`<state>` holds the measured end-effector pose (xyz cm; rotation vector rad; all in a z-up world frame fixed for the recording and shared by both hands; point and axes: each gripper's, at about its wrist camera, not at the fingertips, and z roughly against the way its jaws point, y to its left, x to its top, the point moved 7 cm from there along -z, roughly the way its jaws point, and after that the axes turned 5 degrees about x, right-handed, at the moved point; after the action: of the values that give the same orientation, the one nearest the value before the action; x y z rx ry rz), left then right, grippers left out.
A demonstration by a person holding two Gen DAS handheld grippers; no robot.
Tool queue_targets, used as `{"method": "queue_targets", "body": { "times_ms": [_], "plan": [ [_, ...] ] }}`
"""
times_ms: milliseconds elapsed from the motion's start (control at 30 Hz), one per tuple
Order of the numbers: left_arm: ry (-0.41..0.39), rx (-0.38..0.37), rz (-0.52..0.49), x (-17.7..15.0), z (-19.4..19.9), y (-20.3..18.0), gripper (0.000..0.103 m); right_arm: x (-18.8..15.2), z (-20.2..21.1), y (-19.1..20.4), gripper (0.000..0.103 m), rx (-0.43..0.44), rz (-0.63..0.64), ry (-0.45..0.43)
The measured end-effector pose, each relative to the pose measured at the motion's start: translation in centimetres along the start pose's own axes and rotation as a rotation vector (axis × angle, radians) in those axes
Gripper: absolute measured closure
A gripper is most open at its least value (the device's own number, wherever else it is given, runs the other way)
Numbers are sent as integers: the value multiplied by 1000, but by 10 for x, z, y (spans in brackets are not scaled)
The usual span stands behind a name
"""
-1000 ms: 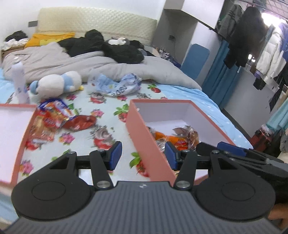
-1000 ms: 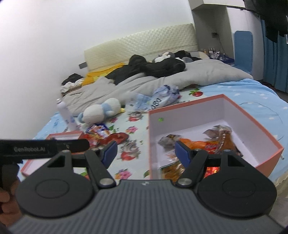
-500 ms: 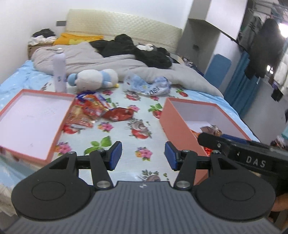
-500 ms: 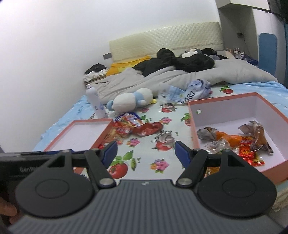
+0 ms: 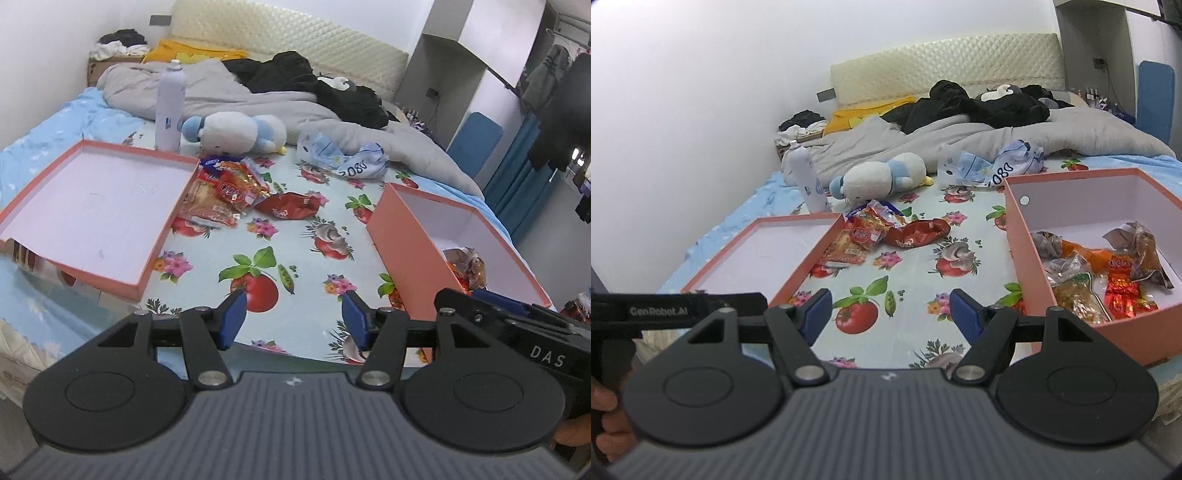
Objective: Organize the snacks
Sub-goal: 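Withdraw both open tools from the deep box toward the snack pile, then grasp the red-labelled snack bag with the left tool while the right tool grasps a red wrapper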
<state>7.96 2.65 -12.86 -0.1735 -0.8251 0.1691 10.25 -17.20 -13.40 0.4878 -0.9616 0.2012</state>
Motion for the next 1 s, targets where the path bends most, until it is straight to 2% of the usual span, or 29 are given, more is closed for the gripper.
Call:
{"method": "queue_targets", "body": {
  "times_ms": [267, 533, 633, 767, 933, 1000],
  "plan": [
    [-10, 55, 53, 12, -35, 29, 39, -4, -31, 2, 31, 21, -12, 19],
    [-7, 93, 39, 34, -85, 54, 39, 7, -76, -8, 31, 16, 7, 16],
    [7, 89, 33, 42, -110, 59, 38, 13, -99, -16, 31, 3, 20, 11],
    [28, 78, 32, 59, -150, 62, 31, 21, -137, -30, 31, -13, 26, 10],
    [50, 37, 123, 89, -203, 65, 30, 32, -187, -53, 31, -45, -2, -4],
    [66, 32, 159, 99, -227, 66, 24, 35, -206, -65, 24, -71, -34, -10]
  ]
}}
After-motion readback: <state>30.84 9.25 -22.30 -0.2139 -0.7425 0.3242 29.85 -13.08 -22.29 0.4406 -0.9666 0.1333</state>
